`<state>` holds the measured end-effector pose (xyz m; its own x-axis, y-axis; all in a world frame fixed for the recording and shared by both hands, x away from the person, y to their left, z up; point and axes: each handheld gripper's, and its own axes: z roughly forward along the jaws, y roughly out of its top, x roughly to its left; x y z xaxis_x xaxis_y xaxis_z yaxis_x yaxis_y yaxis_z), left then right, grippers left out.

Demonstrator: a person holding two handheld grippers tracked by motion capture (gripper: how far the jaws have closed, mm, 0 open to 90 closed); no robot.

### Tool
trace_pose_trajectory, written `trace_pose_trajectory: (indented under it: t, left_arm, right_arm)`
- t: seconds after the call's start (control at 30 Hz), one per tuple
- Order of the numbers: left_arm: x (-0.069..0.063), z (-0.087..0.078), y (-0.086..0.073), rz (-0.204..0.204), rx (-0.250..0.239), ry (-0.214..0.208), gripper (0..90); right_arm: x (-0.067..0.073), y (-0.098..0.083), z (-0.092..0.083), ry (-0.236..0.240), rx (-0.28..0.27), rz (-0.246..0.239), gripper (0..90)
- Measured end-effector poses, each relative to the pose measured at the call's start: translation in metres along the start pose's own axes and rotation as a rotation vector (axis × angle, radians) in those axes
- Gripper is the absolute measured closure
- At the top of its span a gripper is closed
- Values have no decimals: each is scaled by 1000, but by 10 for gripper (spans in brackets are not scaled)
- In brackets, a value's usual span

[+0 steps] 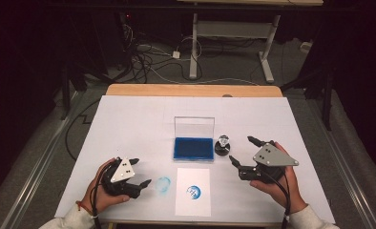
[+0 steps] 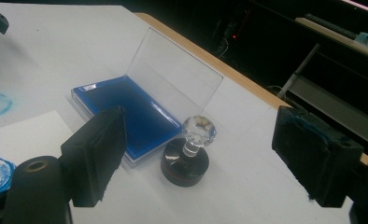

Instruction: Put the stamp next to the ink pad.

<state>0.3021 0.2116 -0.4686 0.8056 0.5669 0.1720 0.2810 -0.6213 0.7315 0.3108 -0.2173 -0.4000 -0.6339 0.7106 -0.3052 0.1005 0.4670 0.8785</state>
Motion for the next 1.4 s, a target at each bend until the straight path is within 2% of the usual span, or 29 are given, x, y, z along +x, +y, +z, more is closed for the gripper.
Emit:
trace_pose_trajectory:
  t: [0.5,0.83,1.13,1.2,1.3,1.4]
  left_arm:
    - [0,2,0,1,10,-1,179]
    - [-1,3,1,5,13,-1,179]
    - [-1,2,1,4,10,3,179]
    - [0,1,1,4,8,6,179]
    - [0,1,2,4,5,9,179]
    - [0,1,4,7,-5,13,179]
  right_arm:
    - [1,-13,-8,-8,-17,-17,188]
    - [-3,-25,-13,-14,-20,-8,188]
    - [-3,-38,-15,-33,-5,-16,188]
    - [-2,-43,-16,-28,-2,4,189]
    - [0,-50,-17,-24,16,4,190]
    - [2,-56,-18,-40,37,10,190]
